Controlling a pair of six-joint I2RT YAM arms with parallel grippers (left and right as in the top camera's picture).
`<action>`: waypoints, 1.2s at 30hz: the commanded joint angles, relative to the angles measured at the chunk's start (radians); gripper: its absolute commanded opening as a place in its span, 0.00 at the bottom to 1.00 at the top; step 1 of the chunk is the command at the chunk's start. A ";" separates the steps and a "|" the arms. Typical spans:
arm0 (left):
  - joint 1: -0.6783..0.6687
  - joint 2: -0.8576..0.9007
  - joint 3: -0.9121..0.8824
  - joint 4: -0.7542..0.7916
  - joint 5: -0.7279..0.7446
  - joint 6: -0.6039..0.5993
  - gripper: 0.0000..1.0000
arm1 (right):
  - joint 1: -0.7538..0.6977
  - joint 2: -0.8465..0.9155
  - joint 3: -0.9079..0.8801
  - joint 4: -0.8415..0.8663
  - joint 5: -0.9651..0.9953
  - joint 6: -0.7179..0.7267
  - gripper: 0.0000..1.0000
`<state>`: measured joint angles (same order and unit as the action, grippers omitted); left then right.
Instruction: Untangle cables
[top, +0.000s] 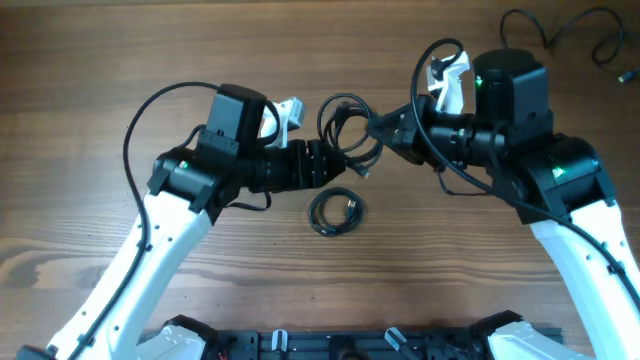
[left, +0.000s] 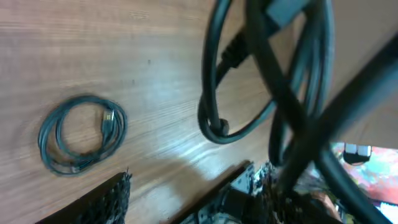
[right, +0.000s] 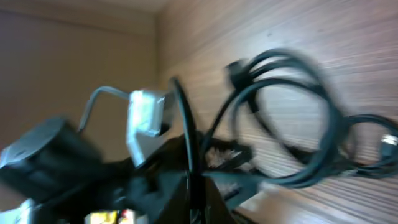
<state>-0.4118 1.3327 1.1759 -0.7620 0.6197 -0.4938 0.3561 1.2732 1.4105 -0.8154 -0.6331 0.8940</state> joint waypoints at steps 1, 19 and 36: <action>0.005 0.056 0.002 0.064 -0.041 0.015 0.62 | 0.002 0.004 0.021 0.022 -0.179 0.033 0.04; 0.172 0.063 0.002 -0.035 0.201 0.143 0.79 | 0.002 0.085 0.021 0.054 -0.229 -0.022 0.04; 0.140 0.063 0.002 0.132 0.427 0.172 0.70 | 0.077 0.126 0.021 0.387 -0.516 0.235 0.04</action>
<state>-0.2398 1.3945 1.1755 -0.6437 0.9680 -0.3206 0.4297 1.3914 1.4113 -0.4488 -1.1252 1.0996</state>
